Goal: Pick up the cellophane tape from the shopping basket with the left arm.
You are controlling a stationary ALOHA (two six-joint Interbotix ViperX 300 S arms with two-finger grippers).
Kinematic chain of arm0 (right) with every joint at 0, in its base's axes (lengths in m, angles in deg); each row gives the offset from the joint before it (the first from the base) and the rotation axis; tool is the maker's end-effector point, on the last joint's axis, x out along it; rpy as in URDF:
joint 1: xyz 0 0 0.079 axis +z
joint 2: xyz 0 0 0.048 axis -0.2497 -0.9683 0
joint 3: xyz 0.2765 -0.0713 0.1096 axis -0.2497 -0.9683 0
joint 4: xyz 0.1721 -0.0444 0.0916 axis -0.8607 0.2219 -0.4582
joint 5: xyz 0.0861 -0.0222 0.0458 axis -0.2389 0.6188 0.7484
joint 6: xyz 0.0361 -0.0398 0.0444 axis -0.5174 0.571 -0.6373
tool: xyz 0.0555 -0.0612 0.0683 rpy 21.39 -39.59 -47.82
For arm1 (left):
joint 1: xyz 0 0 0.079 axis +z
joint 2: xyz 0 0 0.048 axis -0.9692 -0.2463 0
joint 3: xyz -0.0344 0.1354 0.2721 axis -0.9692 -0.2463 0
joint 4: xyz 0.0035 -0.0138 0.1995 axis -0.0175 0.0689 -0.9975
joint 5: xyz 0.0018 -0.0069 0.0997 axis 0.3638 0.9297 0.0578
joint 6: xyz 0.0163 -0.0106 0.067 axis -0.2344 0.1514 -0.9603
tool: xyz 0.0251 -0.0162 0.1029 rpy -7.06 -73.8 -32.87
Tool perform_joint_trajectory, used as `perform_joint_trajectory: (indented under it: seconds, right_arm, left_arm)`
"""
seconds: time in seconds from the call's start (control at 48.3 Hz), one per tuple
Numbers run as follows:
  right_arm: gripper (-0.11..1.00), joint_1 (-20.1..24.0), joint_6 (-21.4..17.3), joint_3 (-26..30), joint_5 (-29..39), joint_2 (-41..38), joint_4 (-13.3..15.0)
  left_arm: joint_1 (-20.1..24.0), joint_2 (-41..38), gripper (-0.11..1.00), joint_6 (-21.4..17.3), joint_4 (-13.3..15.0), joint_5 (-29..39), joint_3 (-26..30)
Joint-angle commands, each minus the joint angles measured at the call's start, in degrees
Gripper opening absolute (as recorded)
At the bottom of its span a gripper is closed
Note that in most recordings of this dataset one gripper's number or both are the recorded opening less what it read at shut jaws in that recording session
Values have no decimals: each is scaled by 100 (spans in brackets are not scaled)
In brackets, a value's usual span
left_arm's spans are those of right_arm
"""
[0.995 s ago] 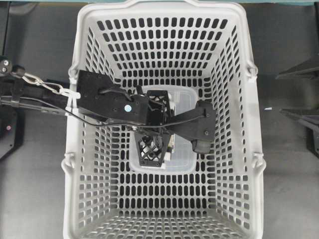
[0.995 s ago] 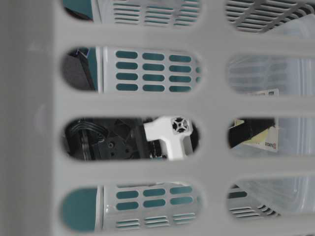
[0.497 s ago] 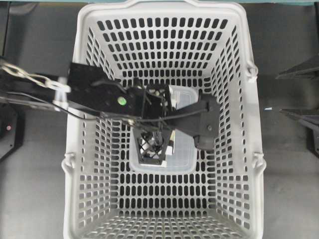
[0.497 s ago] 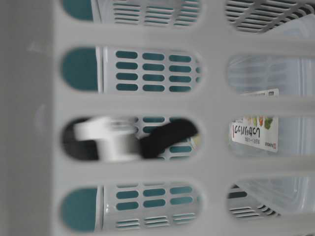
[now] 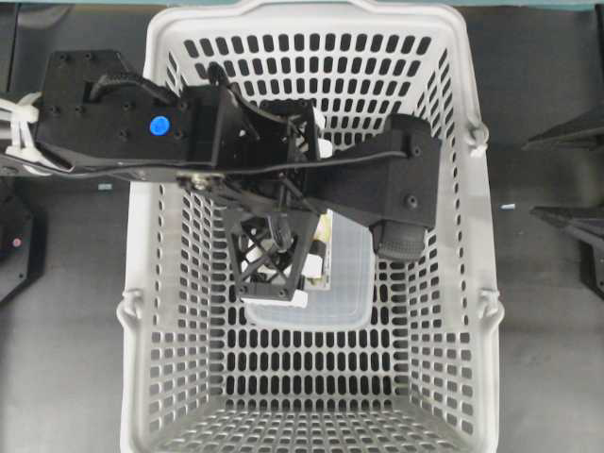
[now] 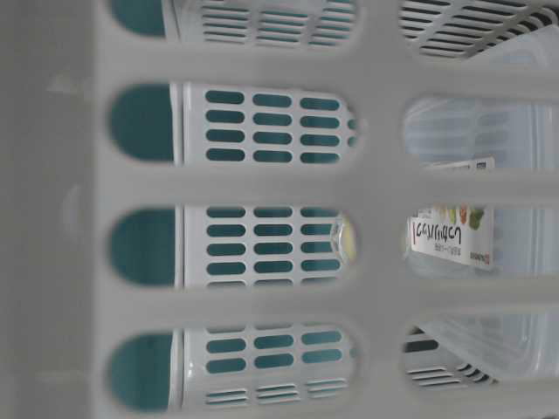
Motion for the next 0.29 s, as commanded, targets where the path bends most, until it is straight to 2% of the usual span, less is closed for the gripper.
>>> perform_joint_trajectory:
  seconds: [0.0, 0.269]
  right_arm:
    - [77, -9, -35, 88, -79, -26, -9]
    - [77, -9, -62, 88, -79, -26, -18]
  left_arm:
    - [-18, 176, 50, 9, -18, 0, 149]
    - [-18, 158, 50, 0, -18, 44, 264]
